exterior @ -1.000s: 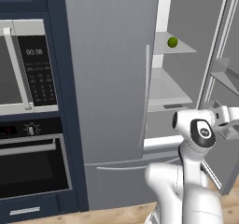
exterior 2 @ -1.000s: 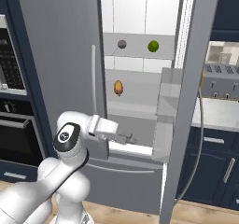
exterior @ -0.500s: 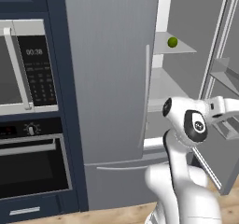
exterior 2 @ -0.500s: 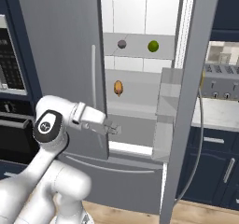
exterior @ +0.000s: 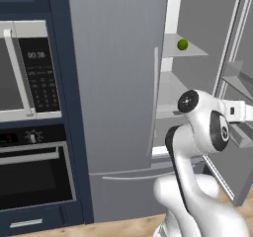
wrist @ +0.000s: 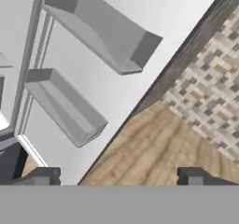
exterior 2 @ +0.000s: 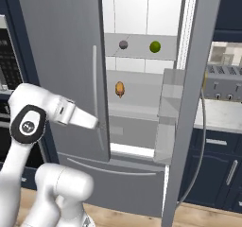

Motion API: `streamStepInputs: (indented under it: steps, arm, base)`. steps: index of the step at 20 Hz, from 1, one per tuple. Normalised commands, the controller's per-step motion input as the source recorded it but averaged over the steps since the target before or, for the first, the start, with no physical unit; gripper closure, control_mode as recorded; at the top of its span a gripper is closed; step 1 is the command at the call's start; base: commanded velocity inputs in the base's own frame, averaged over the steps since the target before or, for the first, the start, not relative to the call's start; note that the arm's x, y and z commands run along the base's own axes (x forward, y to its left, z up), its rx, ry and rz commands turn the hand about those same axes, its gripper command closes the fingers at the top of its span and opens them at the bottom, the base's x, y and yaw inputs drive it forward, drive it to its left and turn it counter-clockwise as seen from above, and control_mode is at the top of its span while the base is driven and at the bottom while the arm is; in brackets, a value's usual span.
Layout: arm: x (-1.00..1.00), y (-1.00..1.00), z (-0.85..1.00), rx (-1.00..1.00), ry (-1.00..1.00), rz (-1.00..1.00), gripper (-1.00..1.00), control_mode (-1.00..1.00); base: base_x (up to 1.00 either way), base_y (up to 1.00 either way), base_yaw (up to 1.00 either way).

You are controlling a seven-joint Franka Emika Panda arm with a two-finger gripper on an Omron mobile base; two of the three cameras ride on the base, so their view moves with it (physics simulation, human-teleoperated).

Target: Gather the eggplant and lime from the fridge and place them on a tray on the dining counter. Then gather the chicken drumsticks from the fridge and place them on the other tray.

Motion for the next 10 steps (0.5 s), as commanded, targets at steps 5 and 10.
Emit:
streamStepInputs:
  steps: [5,10]
  arm:
    - [-0.01,0.28,0.13,0.26,-0.03,0.4,-1.0,-1.0]
    - [-0.04,0.35,0.0,0.19,-0.11,0.36,-1.0,-1.0]
  base:
    - [0.0,0.0,0.0]
    - [0.0,0.0,0.0]
